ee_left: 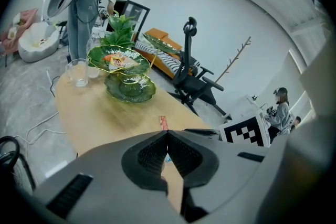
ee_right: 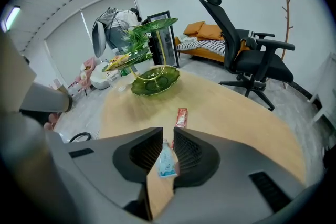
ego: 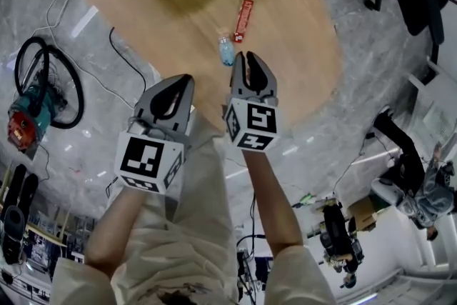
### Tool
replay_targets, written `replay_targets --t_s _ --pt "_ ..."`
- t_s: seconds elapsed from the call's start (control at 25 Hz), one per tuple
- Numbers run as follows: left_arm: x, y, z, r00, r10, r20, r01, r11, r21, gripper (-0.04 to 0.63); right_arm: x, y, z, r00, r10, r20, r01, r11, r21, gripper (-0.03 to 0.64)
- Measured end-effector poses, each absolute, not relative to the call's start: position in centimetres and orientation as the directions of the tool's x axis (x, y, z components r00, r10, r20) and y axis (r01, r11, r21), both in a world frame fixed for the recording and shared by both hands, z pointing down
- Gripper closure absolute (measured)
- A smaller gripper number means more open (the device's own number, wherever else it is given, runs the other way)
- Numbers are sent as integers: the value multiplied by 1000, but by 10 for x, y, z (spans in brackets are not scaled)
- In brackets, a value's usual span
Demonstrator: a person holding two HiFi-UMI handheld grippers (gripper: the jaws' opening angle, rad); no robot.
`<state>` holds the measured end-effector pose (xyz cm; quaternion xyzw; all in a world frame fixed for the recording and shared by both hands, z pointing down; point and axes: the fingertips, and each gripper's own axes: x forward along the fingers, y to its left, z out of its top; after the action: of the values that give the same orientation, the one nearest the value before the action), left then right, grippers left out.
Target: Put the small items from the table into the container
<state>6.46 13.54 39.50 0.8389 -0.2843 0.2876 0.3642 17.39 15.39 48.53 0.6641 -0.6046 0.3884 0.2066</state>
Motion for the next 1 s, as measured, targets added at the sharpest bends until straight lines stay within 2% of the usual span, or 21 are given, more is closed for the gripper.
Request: replay_targets --t_s 0.2,1.0 --pt "61 140 399 667 -271 694 -695 -562 448 589 163 159 496 -68 -625 778 -972 -132 -192 558" --pt "47 155 439 651 -222 726 -694 -561 451 589 148 176 543 -118 -552 826 -976 -89 -200 508"
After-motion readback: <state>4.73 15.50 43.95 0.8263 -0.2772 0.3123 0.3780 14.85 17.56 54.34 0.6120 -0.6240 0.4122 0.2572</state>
